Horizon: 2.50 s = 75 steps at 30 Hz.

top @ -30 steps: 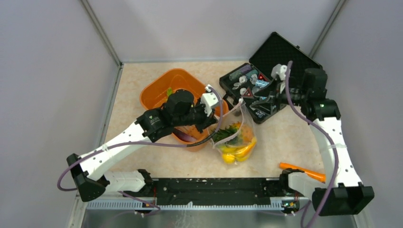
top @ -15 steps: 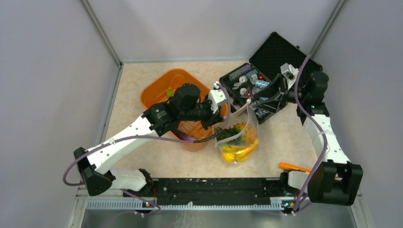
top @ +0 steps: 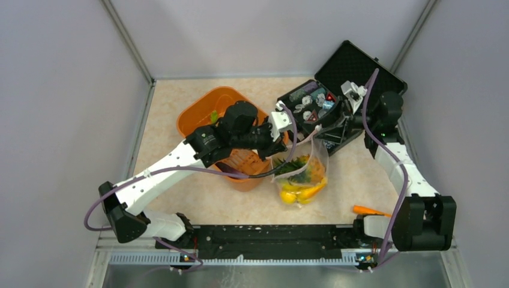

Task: Place the food in the zip-top bag and seal the zipper
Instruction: Zip the zipper food storage bag at the center of the board.

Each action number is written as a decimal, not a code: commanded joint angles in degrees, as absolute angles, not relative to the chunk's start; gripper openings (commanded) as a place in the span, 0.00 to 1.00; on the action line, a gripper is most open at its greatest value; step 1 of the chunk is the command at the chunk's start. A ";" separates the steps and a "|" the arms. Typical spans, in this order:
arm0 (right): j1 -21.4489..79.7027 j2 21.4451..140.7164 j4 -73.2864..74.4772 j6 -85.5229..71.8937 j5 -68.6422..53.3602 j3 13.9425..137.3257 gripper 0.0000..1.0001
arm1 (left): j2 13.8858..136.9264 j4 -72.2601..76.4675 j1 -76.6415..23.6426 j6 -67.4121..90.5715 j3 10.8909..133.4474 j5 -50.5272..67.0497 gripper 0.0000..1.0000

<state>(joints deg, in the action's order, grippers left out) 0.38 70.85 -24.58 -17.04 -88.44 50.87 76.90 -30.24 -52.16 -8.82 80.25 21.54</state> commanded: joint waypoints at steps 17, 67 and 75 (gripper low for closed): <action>1.76 68.15 -29.63 -21.68 -94.83 48.46 0.41 | 72.99 -25.61 -48.09 -9.32 80.14 24.49 0.00; 1.76 64.71 24.82 14.77 -77.65 62.95 0.00 | 92.45 -26.26 -62.14 2.22 96.54 -9.93 0.99; 1.76 64.36 23.71 13.83 -75.44 63.10 0.00 | 90.89 -27.66 -62.14 5.23 94.78 1.63 0.81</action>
